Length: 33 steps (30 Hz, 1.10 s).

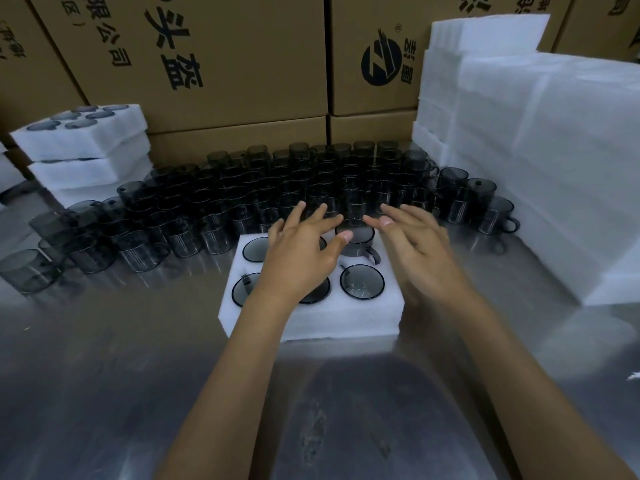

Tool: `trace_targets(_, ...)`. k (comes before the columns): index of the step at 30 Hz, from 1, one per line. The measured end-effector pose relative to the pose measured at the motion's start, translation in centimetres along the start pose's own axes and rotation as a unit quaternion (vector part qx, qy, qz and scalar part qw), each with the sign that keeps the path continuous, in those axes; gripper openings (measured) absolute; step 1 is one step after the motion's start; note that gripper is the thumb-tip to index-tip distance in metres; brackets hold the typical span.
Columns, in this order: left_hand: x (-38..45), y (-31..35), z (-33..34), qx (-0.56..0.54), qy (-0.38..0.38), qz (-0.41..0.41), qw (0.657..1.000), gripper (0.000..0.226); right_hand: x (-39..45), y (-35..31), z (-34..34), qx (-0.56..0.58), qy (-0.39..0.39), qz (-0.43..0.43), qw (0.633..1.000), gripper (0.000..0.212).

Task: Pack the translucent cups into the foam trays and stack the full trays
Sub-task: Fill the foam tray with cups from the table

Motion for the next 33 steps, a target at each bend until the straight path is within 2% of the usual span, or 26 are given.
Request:
trace_targets(6, -0.3, -0.7, 1.5, 0.067, -0.077, -0.027, 0.994, 0.047, 0.6, 0.9, 1.4, -0.057, -0.009, 0.015, 0.998, 0.041)
trace_targets(13, -0.5, -1.5, 1.7, 0.035, -0.084, -0.064, 0.994, 0.049, 0.9, 0.8, 1.5, -0.098, 0.021, 0.007, 0.995, 0.043)
trace_targets(16, -0.6, -1.0, 1.3, 0.041, -0.064, -0.052, 0.996, 0.049, 0.7, 1.3, 1.6, -0.054, 0.009, 0.029, 0.998, 0.04)
trace_targets(18, -0.7, -0.8, 1.1, 0.039, -0.061, -0.052, 0.996, 0.049, 0.5, 1.4, 1.8, 0.038, -0.015, 0.052, 0.998, 0.038)
trace_targets(21, -0.7, -0.9, 1.1, 0.038, -0.065, -0.059, 0.995, 0.048, 0.0, 1.7, 2.5, 0.172, -0.08, 0.093, 0.978, 0.032)
trace_targets(24, -0.8, -0.6, 1.1, 0.048, -0.071, -0.054, 0.995, 0.049, 0.3, 2.0, 2.5, 0.189, -0.094, 0.102, 0.972, 0.026)
trace_targets(27, -1.0, -0.2, 1.0, 0.061, -0.069, -0.04, 0.995, 0.049, 0.4, 2.5, 3.1, 0.184, -0.117, 0.118, 0.969, 0.045)
trace_targets(29, -1.3, 0.3, 0.7, 0.113, -0.059, -0.044, 0.991, 0.051, 0.5, 3.2, 4.0, 0.164, -0.144, 0.152, 0.964, 0.047)
trace_targets(31, -2.0, 0.4, 0.1, 0.207, -0.058, -0.1, 0.971, 0.057, 0.2, 3.7, 4.6, 0.111, -0.157, 0.179, 0.965, 0.044)
trace_targets(33, -3.5, -0.9, -0.5, 0.229, -0.093, -0.218, 0.944, 0.071, 0.0, 3.7, 4.6, 0.114, -0.158, 0.195, 0.961, 0.047)
Point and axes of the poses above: each hand's wrist, its own x-axis towards the middle knuckle, its own z-axis out of the palm, y = z × x, the point moved 8 cm from there along x, towards the middle knuckle, and after that the axes turned 14 degrees about z, right-handed, at the moved point
